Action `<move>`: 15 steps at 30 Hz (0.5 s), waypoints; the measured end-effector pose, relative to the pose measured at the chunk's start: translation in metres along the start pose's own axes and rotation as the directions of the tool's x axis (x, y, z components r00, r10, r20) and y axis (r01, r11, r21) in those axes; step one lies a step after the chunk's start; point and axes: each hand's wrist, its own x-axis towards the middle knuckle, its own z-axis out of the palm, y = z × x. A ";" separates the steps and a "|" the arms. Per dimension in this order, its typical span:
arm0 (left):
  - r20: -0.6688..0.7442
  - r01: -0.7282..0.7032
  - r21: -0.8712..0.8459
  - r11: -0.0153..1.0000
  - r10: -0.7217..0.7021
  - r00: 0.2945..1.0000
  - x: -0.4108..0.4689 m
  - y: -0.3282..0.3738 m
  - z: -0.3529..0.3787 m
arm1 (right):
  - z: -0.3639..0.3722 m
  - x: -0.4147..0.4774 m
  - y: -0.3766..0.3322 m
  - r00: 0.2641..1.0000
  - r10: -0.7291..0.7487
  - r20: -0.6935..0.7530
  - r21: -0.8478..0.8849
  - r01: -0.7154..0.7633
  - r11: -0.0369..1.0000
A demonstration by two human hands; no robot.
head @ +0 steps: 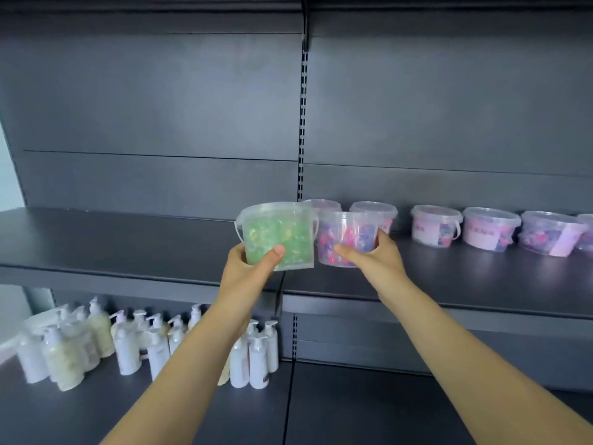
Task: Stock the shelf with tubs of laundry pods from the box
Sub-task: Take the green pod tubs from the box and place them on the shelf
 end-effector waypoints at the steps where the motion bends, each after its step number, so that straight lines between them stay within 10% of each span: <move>1: -0.004 0.000 0.012 1.000 0.000 1.000 0.005 -0.002 -0.001 | 0.008 0.006 0.004 1.000 -0.008 -0.004 -0.046 0.007 0.999; 15: 0.021 0.039 -0.028 0.999 -0.038 0.999 0.031 -0.021 -0.023 | 0.040 0.043 0.024 0.996 0.040 0.079 -0.346 -0.010 0.938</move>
